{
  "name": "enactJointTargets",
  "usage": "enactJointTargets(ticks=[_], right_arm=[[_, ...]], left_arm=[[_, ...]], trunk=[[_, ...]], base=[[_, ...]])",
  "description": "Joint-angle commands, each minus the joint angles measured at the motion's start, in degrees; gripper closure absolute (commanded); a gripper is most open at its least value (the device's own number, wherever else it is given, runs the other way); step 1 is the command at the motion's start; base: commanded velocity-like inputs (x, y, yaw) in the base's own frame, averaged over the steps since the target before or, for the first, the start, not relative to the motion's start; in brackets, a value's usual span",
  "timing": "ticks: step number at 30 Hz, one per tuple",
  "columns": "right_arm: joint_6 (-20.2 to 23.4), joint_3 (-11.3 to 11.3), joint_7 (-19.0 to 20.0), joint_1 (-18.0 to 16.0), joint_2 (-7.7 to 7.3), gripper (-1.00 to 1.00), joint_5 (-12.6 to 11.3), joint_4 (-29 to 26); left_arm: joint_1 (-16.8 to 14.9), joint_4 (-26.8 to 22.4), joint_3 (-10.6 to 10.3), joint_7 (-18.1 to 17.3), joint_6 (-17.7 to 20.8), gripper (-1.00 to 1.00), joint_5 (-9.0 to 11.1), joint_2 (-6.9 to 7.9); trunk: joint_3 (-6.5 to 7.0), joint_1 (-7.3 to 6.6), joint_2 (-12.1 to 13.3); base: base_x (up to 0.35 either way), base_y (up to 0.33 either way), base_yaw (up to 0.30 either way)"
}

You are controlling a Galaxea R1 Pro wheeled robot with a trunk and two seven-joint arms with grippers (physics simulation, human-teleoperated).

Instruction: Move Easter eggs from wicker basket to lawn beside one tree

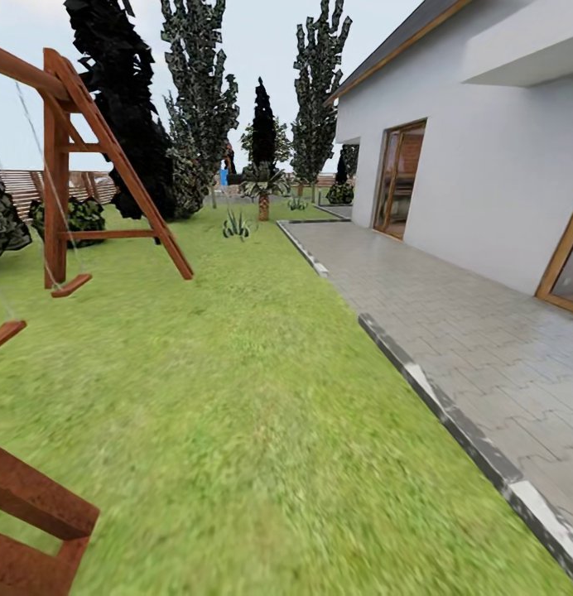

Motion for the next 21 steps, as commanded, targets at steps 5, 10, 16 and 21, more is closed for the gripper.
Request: enactJointTargets(ticks=[5,10,16,21], right_arm=[[-0.18,0.02,0.01,-0.03,0.01,-1.0,0.03,0.05],[-0.18,0.02,0.01,-0.03,0.01,-1.0,0.03,0.05],[-0.18,0.02,0.01,-0.03,0.01,-1.0,0.03,0.05],[-0.18,0.02,0.01,-0.03,0.01,-1.0,0.03,0.05]], left_arm=[[0.03,-0.13,-0.04,-0.11,0.03,-1.0,0.02,-0.04],[0.04,-0.13,-0.14,-0.15,0.03,-1.0,-0.13,-0.02],[0.04,-0.13,-0.12,-0.15,0.03,-1.0,-0.05,0.0],[0.01,-0.13,-0.05,-0.15,0.03,-1.0,-0.05,0.17]], trunk=[[-0.04,0.03,-0.02],[-0.04,0.03,-0.02],[-0.04,0.03,-0.02],[-0.04,0.03,-0.02]], base=[[0.253,-0.213,0.0],[0.258,-0.207,0.0],[0.294,-0.147,0.0],[0.319,-0.036,0.0]])
